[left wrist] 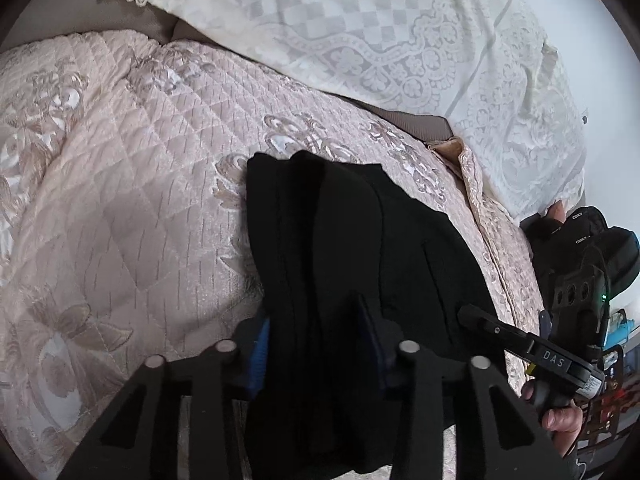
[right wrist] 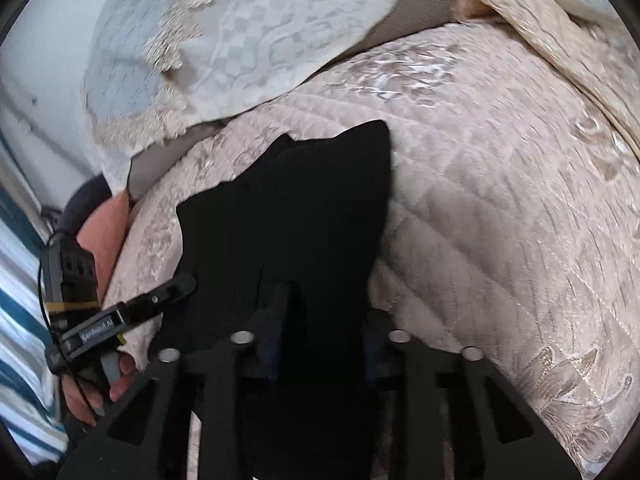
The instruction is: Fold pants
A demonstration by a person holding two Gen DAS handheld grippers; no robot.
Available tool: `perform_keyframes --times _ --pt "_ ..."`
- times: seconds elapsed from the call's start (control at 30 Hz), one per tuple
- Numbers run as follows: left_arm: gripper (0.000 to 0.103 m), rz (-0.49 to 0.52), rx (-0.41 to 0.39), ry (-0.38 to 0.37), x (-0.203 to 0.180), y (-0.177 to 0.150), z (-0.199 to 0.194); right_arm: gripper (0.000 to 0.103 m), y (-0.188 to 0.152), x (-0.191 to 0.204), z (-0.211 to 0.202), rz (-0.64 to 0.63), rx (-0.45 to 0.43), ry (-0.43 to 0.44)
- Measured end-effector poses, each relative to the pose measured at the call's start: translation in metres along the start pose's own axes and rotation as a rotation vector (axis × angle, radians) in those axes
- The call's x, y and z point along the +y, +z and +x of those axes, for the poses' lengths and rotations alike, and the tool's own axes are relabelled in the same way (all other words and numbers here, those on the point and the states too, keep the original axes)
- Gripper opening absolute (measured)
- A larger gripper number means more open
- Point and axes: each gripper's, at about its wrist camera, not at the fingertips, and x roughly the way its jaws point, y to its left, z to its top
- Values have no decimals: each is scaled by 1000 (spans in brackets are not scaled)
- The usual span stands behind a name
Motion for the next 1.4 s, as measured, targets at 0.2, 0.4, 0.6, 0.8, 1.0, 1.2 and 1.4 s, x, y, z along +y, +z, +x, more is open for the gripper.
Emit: perform_keyframes --times 0.2,0.4,0.6,0.8,1.0,1.2,1.4 --pt "29 41 -24 8 -12 2 -11 14 4 23 -13 -64 -34 -17" --pt "25 107 -60 11 -28 12 -26 13 11 47 -25 -119 -63 15" --pt "20 121 -118 33 -20 34 -45 13 25 69 -18 -162 -73 34" --pt "20 143 -143 83 1 62 -50 13 48 94 10 -177 -77 82" --pt "20 119 -199 107 34 100 -62 13 76 123 36 -204 -91 126" --pt "20 84 -135 158 75 110 -35 16 91 116 85 -161 -21 117" --pt "29 27 -100 208 109 91 -25 37 74 91 104 -176 11 -62"
